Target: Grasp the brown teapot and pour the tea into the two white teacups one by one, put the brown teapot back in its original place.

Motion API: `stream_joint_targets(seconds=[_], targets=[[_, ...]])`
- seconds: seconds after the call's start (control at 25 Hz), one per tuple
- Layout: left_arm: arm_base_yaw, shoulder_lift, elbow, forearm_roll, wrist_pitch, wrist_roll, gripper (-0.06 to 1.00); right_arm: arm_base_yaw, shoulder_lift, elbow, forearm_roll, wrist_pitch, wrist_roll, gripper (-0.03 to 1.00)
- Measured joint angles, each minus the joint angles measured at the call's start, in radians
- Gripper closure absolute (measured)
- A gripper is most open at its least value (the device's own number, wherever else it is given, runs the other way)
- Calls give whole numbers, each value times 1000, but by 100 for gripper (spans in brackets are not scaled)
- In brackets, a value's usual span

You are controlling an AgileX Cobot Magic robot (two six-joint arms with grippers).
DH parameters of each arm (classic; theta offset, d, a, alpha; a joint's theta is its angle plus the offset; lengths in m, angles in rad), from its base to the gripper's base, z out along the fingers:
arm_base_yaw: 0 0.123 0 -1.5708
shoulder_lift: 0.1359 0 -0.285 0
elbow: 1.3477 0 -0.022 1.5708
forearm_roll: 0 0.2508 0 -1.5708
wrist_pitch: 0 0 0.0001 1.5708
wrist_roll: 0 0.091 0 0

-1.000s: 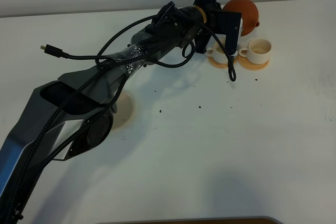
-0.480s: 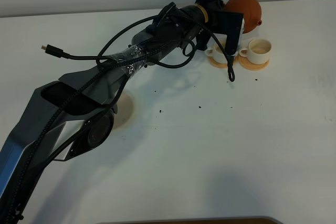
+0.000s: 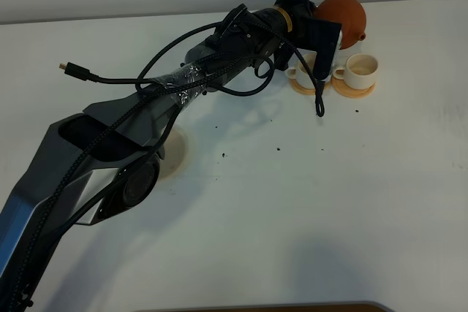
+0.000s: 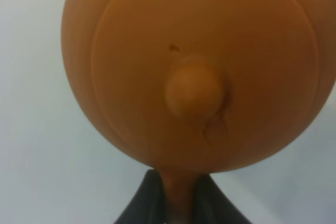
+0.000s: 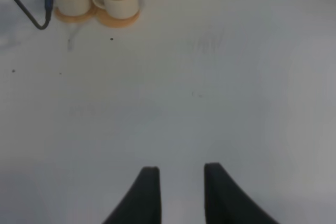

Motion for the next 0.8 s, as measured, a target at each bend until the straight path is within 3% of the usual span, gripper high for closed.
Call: stream_joint_targets(seconds=[0.8], targets=[[0, 0, 0, 0, -31, 59, 80, 0, 0, 0, 0, 0, 0, 73]])
